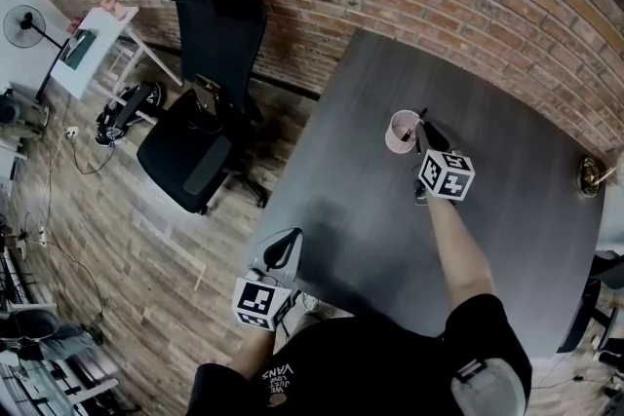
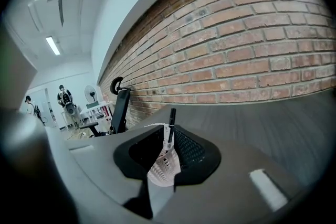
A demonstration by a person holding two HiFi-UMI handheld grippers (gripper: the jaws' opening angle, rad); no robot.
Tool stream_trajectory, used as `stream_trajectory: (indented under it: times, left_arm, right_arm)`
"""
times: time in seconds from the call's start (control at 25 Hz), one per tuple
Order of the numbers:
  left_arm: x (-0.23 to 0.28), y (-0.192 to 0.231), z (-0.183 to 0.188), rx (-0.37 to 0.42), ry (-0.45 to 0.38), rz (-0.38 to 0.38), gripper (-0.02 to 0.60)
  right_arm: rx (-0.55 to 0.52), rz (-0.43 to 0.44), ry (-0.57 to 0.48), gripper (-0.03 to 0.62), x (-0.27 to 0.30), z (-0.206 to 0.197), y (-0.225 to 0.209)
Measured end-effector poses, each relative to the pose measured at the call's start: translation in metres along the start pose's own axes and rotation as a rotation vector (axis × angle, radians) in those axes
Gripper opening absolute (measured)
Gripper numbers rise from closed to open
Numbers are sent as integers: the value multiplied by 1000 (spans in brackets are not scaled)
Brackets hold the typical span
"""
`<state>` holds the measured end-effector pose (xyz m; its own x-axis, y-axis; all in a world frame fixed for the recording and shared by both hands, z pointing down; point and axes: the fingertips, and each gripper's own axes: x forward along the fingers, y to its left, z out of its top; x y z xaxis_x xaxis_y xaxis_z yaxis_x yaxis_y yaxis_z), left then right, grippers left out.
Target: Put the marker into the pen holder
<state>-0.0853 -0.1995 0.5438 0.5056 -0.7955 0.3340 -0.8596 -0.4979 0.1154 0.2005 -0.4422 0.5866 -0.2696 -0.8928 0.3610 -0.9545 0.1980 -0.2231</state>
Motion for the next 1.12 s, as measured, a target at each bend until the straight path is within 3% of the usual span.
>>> stream_trajectory:
  times: [0.64,0.8,1.12]
  left_arm:
    - [-3,-5,10,-6,-49,-23,52]
    - [-7,-8,15,-3,-70,-38,52]
    - [-16,-12,19,-7,-100,-77,52]
  right_arm:
    - [13,25,-43,40,-39,19,19]
    - [15,19,-56,2,-57,20,27]
    - [12,36,-108,2,-105,22,53]
